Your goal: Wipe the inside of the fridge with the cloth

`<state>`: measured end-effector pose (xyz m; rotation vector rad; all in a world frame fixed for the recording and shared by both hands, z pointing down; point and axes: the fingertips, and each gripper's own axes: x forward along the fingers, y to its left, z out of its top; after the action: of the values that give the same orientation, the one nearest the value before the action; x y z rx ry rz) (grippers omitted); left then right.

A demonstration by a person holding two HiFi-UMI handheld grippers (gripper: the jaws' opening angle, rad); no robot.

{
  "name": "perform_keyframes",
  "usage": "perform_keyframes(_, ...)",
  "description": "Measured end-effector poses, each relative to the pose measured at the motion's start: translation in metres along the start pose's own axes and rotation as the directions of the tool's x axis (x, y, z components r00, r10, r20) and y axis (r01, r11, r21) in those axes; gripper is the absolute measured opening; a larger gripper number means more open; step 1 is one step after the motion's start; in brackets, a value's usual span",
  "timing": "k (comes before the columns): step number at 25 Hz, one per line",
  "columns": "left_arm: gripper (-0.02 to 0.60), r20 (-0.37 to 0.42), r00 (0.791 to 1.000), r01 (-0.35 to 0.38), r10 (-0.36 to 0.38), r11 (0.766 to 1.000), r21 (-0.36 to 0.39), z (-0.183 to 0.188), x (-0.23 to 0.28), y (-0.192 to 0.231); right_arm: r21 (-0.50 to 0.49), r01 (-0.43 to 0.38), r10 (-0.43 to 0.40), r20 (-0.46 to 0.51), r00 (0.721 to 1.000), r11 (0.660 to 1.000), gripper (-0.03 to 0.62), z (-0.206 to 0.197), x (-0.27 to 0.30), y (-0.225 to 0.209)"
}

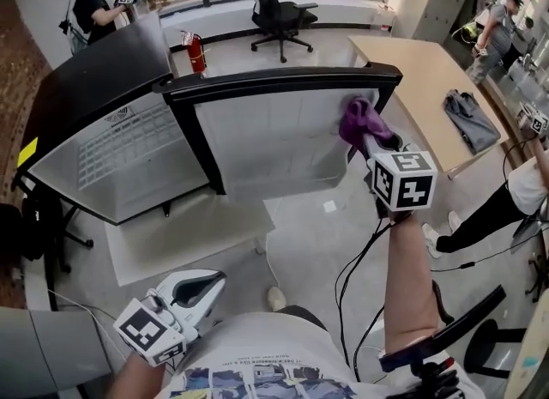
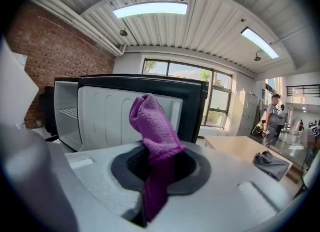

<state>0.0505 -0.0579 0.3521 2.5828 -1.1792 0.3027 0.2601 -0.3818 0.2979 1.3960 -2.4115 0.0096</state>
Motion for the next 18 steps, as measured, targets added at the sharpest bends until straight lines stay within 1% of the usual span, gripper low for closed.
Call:
perform_keyframes(4, 0.006, -0.005, 1.0, -0.006, 0.006, 1.0, 0.002, -0.003, -0.009, 0.001, -0.004, -0.07, 0.07, 0.03, 0.997, 0.998, 0.052, 0.007, -0.013, 0.032)
perform_keyframes(8, 0.006, -0.003, 1.0, -0.027, 0.027, 1.0, -0.005, -0.008, -0.025, 0.003, -0.025, -0.175, 0.176, 0.055, 0.983, 0.984, 0.052, 0.012, -0.013, 0.085)
perform_keyframes(11, 0.006, -0.001, 0.999, -0.054, 0.054, 0.998, -0.01, -0.011, -0.041, 0.004, -0.026, -0.268, 0.269, 0.058, 0.961, 0.963, 0.052, 0.012, -0.005, 0.129)
perform_keyframes(14, 0.006, -0.003, 0.997, -0.081, 0.081, 0.997, -0.015, -0.017, -0.057, 0.004, -0.023, -0.355, 0.356, 0.052, 0.933, 0.935, 0.052, 0.007, 0.006, 0.173)
perform_keyframes(18, 0.006, -0.008, 0.991, -0.131, 0.131, 0.991, -0.023, -0.025, -0.079, 0.006, -0.034, -0.43, 0.431, 0.039, 0.901, 0.902, 0.052, 0.001, 0.024, 0.221)
